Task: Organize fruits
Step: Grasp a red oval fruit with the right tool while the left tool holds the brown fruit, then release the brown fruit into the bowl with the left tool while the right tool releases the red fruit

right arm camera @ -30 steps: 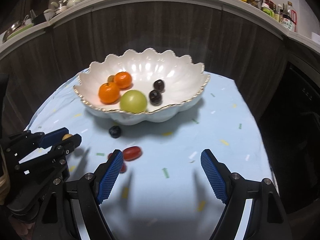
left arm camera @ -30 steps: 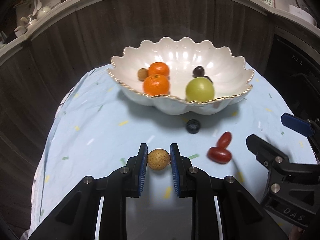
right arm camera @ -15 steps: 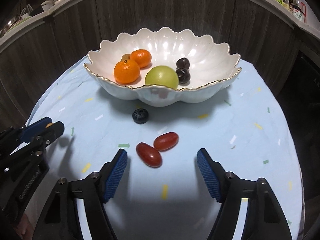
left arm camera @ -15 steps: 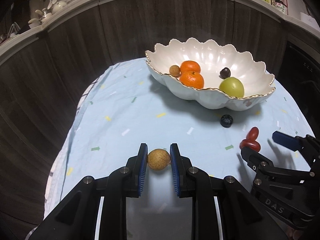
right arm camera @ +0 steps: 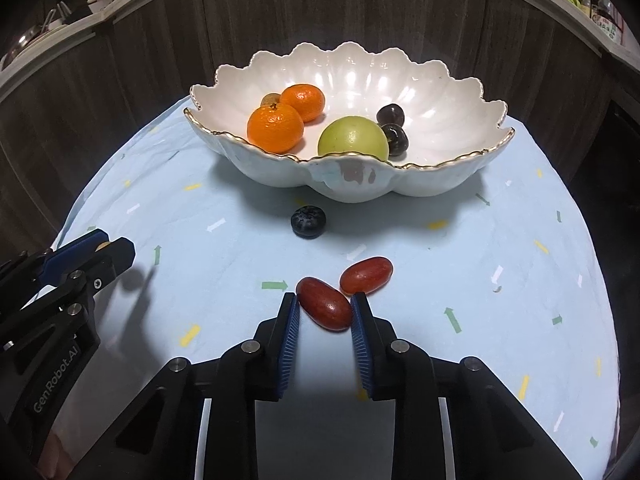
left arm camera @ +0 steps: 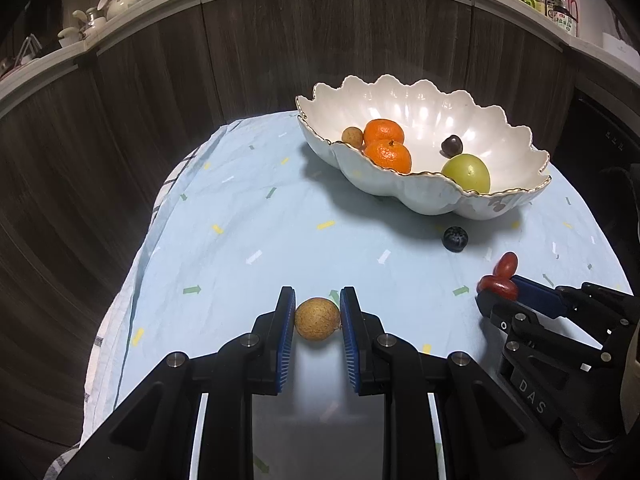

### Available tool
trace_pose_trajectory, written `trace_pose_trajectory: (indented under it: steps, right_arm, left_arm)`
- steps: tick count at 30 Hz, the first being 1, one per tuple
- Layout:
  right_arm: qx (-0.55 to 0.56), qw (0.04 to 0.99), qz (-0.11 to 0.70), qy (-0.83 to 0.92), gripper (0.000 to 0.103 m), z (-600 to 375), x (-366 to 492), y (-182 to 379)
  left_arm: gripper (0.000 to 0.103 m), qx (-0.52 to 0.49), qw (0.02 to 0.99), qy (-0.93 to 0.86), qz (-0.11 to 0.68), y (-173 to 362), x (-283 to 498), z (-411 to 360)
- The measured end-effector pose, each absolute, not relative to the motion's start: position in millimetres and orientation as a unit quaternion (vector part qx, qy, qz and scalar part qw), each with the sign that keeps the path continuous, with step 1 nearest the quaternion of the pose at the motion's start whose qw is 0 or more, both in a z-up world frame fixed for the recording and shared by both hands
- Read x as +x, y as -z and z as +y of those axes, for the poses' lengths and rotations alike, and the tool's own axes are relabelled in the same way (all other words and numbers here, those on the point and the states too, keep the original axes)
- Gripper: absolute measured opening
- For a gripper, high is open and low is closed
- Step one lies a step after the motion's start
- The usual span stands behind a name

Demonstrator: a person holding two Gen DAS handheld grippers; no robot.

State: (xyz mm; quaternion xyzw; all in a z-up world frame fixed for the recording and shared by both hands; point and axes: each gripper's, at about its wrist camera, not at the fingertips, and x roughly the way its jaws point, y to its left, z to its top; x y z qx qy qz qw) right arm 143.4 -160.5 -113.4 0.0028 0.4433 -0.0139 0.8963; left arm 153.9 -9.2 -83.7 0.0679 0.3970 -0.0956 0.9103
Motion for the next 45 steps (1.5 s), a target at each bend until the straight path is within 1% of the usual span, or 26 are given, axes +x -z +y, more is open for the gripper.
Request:
trace_pose_trajectory:
  steps: [10,24,35,45]
  right_arm:
    - [0.008,0.9,0.436,0.007,0.028,-163,135,103]
    - [-0.007,0.928,0.373,0.013,0.028,-175,129,45]
    - [0.003,0.936,0.35,0.037,0.028,-210,152,22]
    - [0.002,0.938,0.344,0.047,0.028,-229,185,18]
  left_arm:
    - [0.024,0.07,0.912,0.102,0.392,79,150,-13]
    - [0.024,0.065,0.92,0.125,0.365,39,156,-35]
    - [0.024,0.07,0.929,0.148,0.333,9,184,-65]
    - [0.024,0.079,0.923,0.156,0.342,16,225,-87]
